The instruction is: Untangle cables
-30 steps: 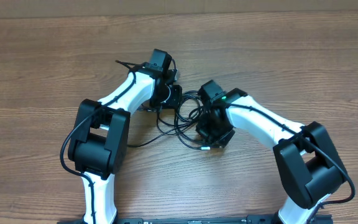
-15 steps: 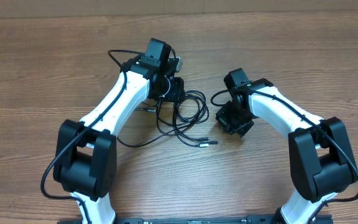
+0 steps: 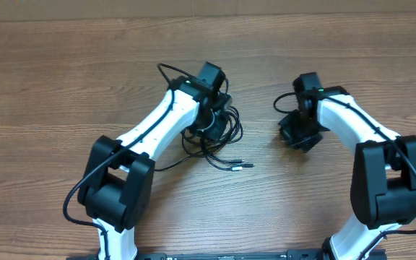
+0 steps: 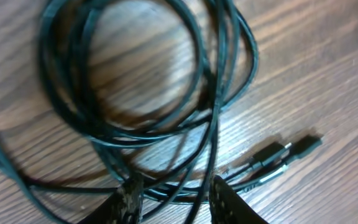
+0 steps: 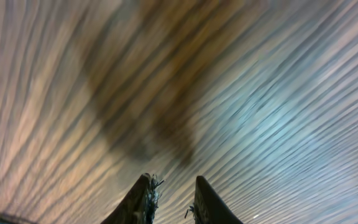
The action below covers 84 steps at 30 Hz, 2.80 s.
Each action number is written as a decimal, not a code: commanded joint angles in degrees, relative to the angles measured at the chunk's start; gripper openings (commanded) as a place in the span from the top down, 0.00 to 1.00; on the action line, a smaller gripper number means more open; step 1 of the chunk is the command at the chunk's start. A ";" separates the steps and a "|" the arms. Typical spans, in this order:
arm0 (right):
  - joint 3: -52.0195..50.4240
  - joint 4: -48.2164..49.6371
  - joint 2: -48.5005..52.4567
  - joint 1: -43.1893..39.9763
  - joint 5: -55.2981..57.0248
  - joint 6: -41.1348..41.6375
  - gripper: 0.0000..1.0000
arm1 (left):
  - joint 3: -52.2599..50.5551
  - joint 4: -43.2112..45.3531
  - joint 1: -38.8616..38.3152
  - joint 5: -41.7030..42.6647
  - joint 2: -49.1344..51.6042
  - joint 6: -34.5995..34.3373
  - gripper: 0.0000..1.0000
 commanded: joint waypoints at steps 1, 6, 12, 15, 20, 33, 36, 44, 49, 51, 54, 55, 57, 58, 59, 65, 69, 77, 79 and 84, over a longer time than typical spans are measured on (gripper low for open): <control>0.81 -0.13 0.07 -0.50 0.87 -2.54 0.80 | 0.48 0.00 -1.64 -2.25 0.31 4.70 0.64; 0.81 -0.26 0.07 -0.48 0.87 -3.58 0.79 | 0.09 0.09 -2.19 -2.47 0.33 4.68 0.61; 0.81 -0.26 0.07 -0.48 0.87 -3.56 0.79 | -2.99 2.54 -2.21 -1.68 0.33 4.68 0.61; 0.81 -0.28 0.07 -0.48 0.87 -3.56 0.79 | -5.66 5.95 -2.21 0.22 0.33 4.68 0.61; 0.81 -0.26 0.07 -0.48 0.85 -3.56 0.76 | -9.09 10.01 -2.34 0.35 0.33 4.44 0.60; 0.81 -0.98 0.07 -0.48 0.87 -3.69 0.75 | -12.57 15.89 -2.64 0.28 0.33 2.21 0.65; 0.81 -0.96 0.07 -0.48 0.87 -3.78 0.75 | -13.33 16.68 -2.82 0.26 0.33 1.88 0.70; 0.81 -0.98 0.07 -0.48 0.79 -3.76 0.75 | -12.92 16.87 -2.84 0.17 0.20 1.64 0.96; 0.83 -0.61 0.07 -0.48 -2.97 -8.37 0.75 | -9.68 14.62 -2.03 0.17 -1.25 1.62 0.96; 0.83 0.26 0.07 -0.48 -6.19 -14.29 0.75 | -7.26 12.07 -1.14 0.68 -2.19 1.64 0.96; 0.83 1.64 0.07 -0.48 -12.74 -21.33 0.69 | -2.69 7.58 0.35 2.56 -3.41 1.70 0.96; 0.83 2.21 0.07 -0.48 -15.06 -23.21 0.65 | -1.20 6.27 0.90 3.58 -3.78 1.75 0.96; 0.83 3.74 0.07 -0.48 -20.37 -26.93 0.59 | 1.27 4.33 1.97 5.55 -4.15 2.12 0.96; 0.83 4.50 0.07 -0.48 -22.82 -28.22 0.59 | 2.51 3.08 2.58 6.86 -4.24 2.40 0.96; 0.83 5.33 0.07 -0.48 -25.14 -29.27 0.58 | 3.48 2.10 3.10 8.07 -4.24 3.02 0.96; 0.83 9.49 0.07 -0.42 -32.79 -29.00 0.57 | 6.45 -1.46 7.56 18.25 -4.24 4.94 0.96; 0.81 10.14 0.07 -0.37 -34.34 -29.05 0.56 | 6.47 -1.40 11.72 24.61 -4.24 5.07 0.96; 0.81 10.45 0.07 0.24 -34.34 -27.96 0.56 | 6.12 -1.66 18.53 32.11 -4.20 7.52 0.96; 0.81 10.91 0.07 0.81 -34.29 -26.34 0.56 | 5.86 -2.08 19.67 32.48 -4.17 7.61 0.96; 0.81 14.36 0.07 3.21 -33.66 -22.93 0.56 | 5.62 -4.50 21.70 38.07 -4.17 13.07 0.96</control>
